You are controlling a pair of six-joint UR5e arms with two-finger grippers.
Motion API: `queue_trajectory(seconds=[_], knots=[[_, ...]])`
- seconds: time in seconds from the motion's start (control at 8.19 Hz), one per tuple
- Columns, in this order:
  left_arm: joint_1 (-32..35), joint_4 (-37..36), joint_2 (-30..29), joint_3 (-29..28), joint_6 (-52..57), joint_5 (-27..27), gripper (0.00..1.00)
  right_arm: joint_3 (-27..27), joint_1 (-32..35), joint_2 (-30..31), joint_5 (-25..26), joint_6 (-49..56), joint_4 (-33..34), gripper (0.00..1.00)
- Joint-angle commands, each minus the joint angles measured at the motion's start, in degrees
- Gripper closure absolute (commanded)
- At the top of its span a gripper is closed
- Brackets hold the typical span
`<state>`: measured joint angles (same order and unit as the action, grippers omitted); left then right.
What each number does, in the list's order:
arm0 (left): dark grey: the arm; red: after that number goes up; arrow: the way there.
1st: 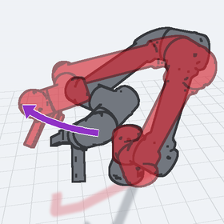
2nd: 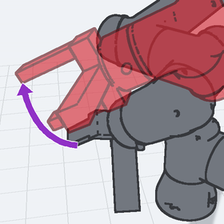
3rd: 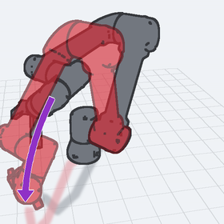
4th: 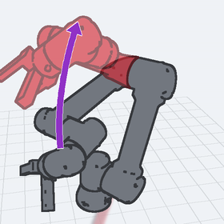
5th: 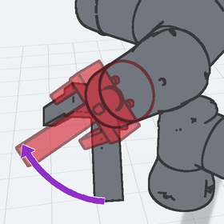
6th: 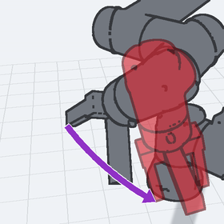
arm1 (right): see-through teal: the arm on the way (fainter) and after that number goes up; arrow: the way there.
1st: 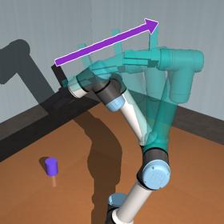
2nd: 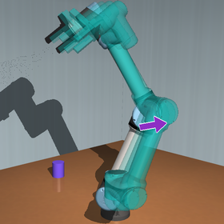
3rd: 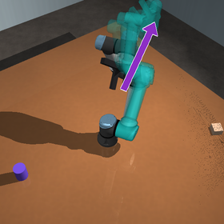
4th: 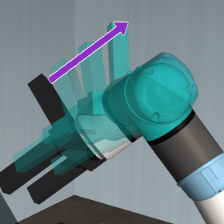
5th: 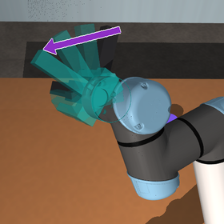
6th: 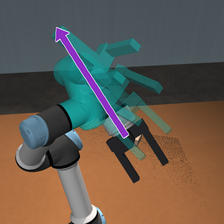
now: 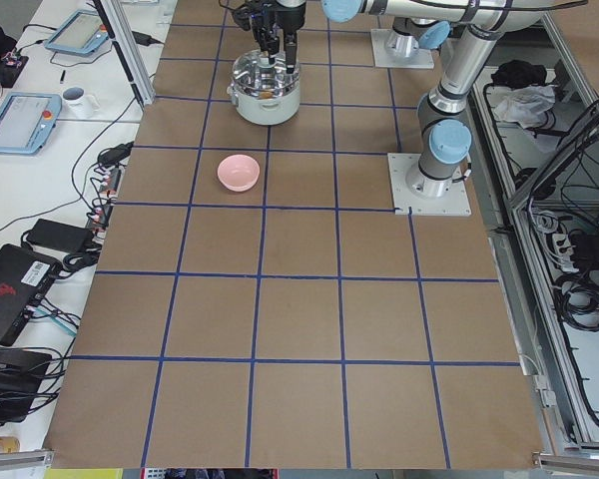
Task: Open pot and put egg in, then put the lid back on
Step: 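Lower the glass lid onto the pot rim with the right gripper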
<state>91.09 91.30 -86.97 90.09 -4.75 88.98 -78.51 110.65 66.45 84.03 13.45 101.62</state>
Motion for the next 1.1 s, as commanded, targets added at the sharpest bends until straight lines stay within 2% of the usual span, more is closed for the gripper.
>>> queue_trajectory(seconds=[0.0,0.73,0.85,0.98], knots=[[0.0,-0.2,0.0,0.0,0.0,-0.4,0.0,-0.1,0.0,-0.6,-0.1,-0.1,0.0,1.0],[0.0,-0.2,0.0,0.0,0.0,-0.5,0.0,-0.2,0.0,-1.5,0.1,-0.6,0.1,1.0],[0.0,-0.2,-0.1,0.0,0.0,-0.5,0.0,-0.2,0.0,-1.5,0.2,-0.6,0.1,0.85],[0.0,-0.2,-0.2,0.0,0.0,-0.6,0.0,-0.2,0.0,-1.5,0.1,-0.2,0.0,0.61]])
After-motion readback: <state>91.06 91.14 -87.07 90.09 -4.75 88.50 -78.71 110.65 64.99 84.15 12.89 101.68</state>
